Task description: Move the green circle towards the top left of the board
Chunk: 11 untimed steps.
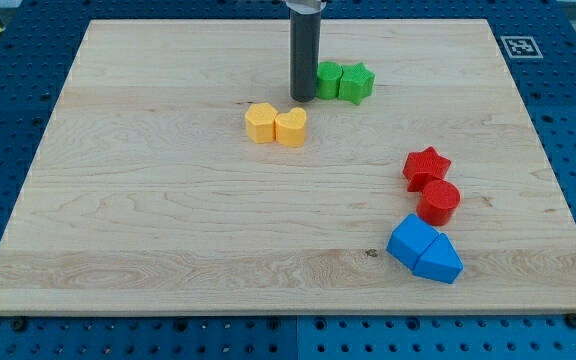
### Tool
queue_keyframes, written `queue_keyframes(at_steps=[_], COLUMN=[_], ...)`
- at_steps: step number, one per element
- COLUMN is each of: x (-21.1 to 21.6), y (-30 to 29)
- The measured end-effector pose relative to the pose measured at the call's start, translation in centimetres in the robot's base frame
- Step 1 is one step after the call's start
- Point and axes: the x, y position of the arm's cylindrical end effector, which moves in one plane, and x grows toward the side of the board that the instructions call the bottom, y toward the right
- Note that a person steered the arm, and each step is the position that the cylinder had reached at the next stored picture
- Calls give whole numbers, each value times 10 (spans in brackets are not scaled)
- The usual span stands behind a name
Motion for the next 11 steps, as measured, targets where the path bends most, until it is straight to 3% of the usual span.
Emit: queue_keyframes(at_steps=[2,3,6,7,9,11], x=[37,22,-62,-64,-64,-39], y=[66,101,8,26,-73,-62])
